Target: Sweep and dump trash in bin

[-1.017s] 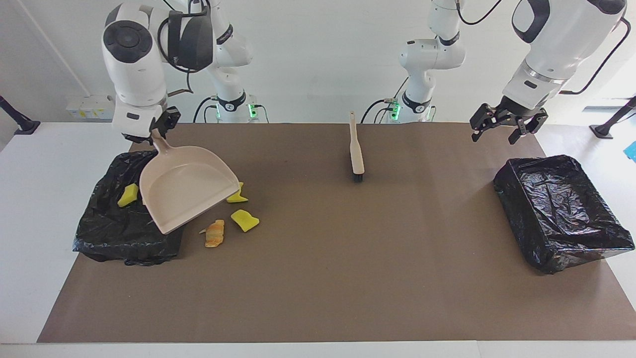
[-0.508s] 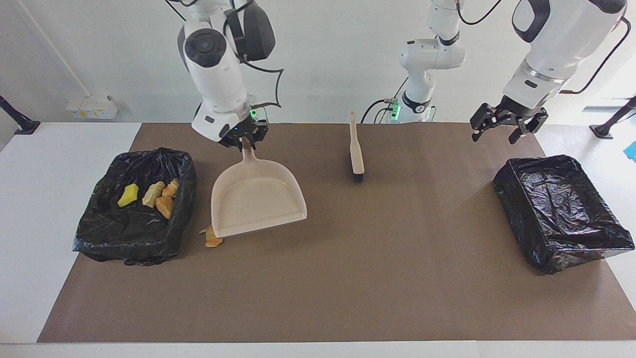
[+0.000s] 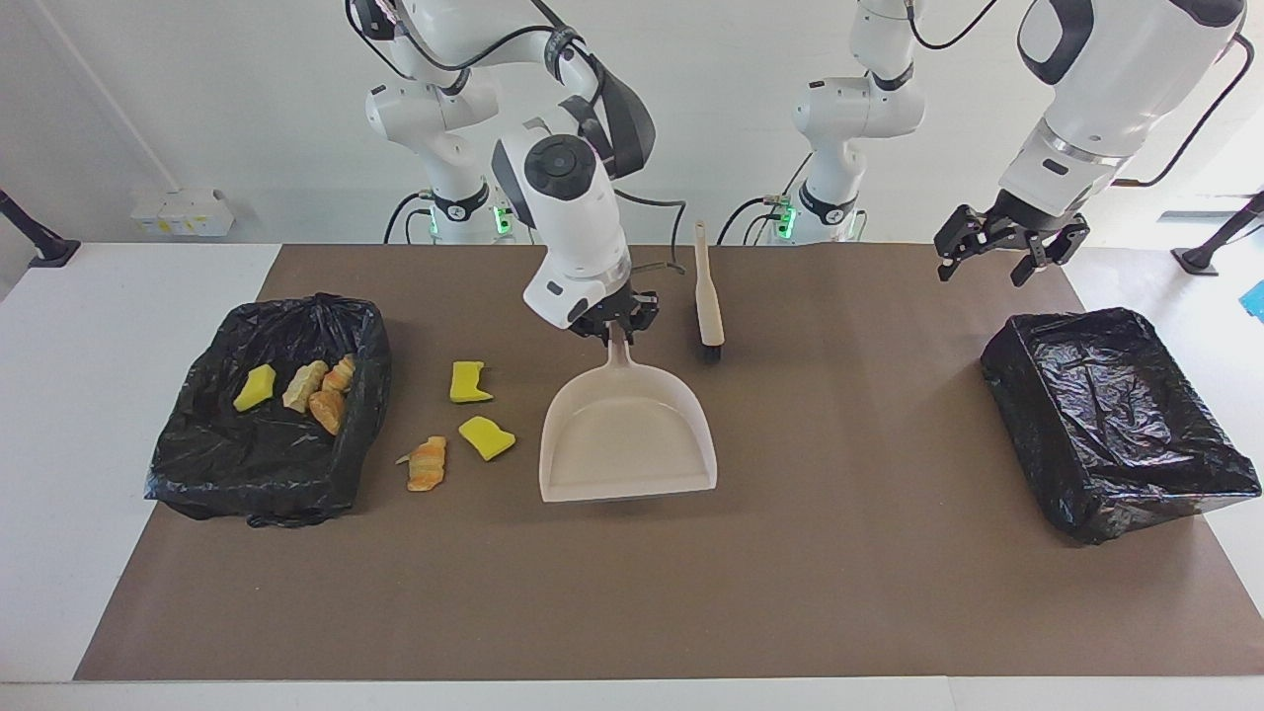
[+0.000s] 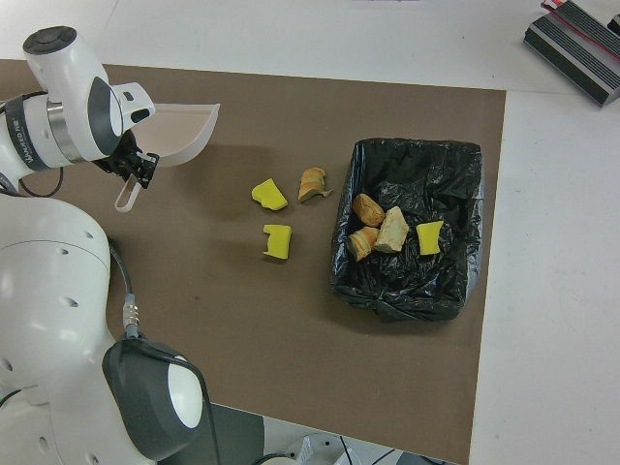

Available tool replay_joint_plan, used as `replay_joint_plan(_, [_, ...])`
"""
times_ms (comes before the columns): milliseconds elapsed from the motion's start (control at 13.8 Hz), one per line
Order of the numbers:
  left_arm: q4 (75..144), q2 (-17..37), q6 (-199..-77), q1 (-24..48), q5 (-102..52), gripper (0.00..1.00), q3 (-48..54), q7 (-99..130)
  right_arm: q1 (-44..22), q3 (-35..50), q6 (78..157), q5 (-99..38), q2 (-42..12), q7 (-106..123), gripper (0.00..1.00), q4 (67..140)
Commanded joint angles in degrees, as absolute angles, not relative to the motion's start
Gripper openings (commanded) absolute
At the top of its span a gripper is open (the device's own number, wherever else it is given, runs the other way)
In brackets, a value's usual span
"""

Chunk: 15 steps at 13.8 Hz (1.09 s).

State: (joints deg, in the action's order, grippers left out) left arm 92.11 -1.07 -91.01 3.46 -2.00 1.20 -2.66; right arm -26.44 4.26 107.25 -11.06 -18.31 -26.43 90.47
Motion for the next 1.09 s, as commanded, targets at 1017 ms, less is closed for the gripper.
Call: replay_joint_plan(1017, [91.5,-1.2,-90.7,3.1,-1.0,1.00,1.5,-2.1,-31.9,4.1,125.1,-12.6,-31.4,-30.4,0.00,90.0])
